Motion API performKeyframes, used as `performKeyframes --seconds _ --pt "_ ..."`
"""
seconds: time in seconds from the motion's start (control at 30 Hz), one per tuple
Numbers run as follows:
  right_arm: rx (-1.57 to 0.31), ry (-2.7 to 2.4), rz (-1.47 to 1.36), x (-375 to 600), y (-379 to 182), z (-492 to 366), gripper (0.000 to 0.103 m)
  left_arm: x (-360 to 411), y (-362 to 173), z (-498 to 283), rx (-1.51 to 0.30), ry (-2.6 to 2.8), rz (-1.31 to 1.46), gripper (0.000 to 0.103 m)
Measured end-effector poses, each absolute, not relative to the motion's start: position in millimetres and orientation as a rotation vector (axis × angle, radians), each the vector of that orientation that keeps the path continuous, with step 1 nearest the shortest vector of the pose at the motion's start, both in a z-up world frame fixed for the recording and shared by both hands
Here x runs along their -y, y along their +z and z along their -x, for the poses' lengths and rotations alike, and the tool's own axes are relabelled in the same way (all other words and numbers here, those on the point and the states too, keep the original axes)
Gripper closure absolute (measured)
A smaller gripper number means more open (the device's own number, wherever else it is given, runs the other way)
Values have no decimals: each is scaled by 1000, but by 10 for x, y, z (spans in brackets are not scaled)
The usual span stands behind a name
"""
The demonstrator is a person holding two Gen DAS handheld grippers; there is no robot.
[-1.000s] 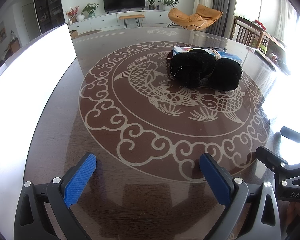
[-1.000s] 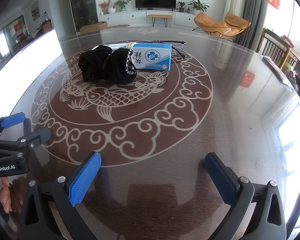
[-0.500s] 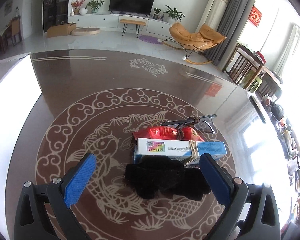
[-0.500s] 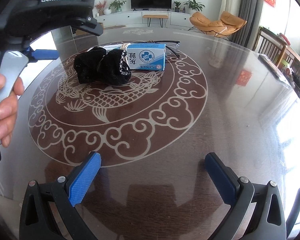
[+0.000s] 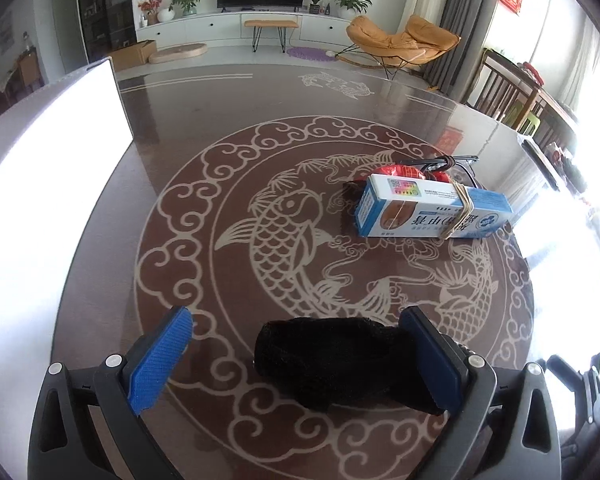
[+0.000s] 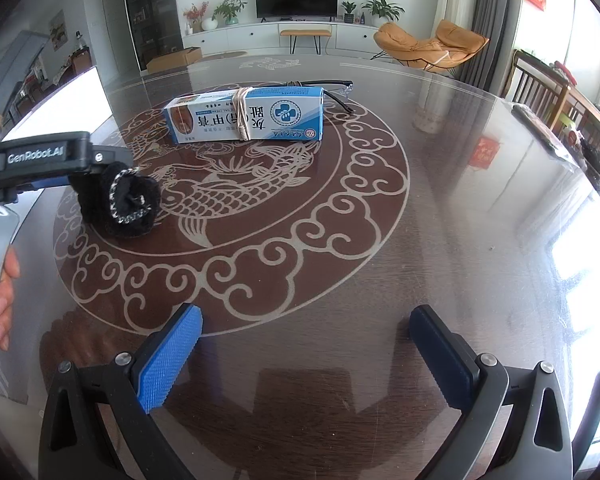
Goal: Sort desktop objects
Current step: 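Lower the left gripper onto the black plush and grasp it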
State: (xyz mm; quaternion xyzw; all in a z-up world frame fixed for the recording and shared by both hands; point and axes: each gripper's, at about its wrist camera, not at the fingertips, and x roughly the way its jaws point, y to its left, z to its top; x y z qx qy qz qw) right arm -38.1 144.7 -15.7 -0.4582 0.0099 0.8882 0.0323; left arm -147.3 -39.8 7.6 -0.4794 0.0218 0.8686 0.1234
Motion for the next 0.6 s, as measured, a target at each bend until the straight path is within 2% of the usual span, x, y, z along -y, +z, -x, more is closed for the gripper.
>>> performKeyframes --seconds 0.23,0.47,0.6 --pt "-31 2734 1410 -1439 -156 381 0 331 361 1402 17 2526 1267 0" --pt "-32 2734 1410 -1440 -159 383 0 27 85 1692 -48 2459 1363 0" --pt "-32 2734 1410 -1438 -159 384 0 102 -81 1613 -71 2433 1435 0"
